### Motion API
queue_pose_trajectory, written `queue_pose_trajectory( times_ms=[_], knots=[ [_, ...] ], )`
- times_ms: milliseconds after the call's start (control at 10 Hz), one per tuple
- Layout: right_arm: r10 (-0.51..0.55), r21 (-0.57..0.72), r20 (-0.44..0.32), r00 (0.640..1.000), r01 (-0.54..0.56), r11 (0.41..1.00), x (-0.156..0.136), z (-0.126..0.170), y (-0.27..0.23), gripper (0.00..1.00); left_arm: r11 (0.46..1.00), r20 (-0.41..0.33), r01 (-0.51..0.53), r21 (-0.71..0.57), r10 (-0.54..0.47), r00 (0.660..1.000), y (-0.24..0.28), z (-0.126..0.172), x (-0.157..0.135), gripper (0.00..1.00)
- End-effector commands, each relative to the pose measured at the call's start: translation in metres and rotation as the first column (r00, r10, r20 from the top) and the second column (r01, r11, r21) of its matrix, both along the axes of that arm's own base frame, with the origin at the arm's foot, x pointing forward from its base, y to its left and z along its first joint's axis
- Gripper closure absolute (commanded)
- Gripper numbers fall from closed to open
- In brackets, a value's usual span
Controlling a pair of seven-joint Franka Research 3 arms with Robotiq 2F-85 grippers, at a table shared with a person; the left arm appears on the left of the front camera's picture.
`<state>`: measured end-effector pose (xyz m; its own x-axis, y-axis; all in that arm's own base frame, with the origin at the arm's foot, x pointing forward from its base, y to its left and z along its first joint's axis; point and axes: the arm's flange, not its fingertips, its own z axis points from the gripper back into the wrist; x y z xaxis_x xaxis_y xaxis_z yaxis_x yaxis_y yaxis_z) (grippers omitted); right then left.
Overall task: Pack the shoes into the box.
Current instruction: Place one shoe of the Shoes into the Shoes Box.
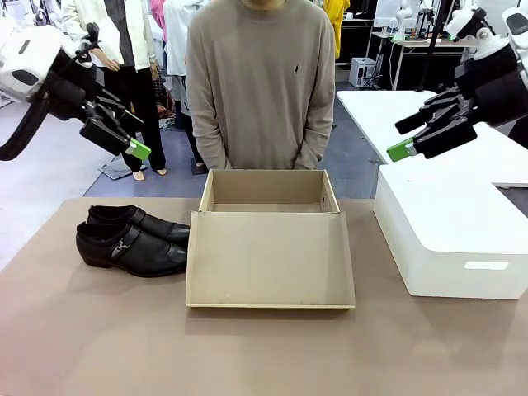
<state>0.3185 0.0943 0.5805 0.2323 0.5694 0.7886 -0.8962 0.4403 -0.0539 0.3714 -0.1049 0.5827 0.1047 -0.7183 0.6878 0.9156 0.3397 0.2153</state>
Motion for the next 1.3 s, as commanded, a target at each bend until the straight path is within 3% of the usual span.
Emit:
queue_pose_trajectory(
  times_ms=[0,500,600,700,1200],
  knots=[
    [0.021,0.013,0.013,1.000,-0.021,1.000,-0.003,-0.017,-0.006,0.00,1.000,0.002,0.007,0.024,-0.007,1.000,0.002,0.009,0.001,0.00],
    [-0.007,-0.008,0.002,1.000,0.007,1.000,0.001,-0.020,-0.002,0.00,0.994,0.007,-0.047,0.094,0.047,0.999,-0.001,0.018,-0.006,0.00],
    [-0.031,-0.011,-0.007,1.000,0.031,0.999,0.001,-0.021,0.001,0.00,0.992,0.001,-0.101,0.081,0.101,0.995,0.000,0.018,-0.002,0.00],
    [-0.024,-0.017,-0.025,0.999,0.024,1.000,0.007,-0.009,-0.002,0.00,0.996,0.025,-0.029,0.079,0.027,0.999,-0.003,0.016,-0.006,0.00],
    [-0.024,-0.017,-0.025,0.999,0.024,1.000,0.007,-0.009,-0.002,0.00,0.996,0.025,-0.029,0.079,0.027,0.999,-0.003,0.016,-0.006,0.00]
  ],
)
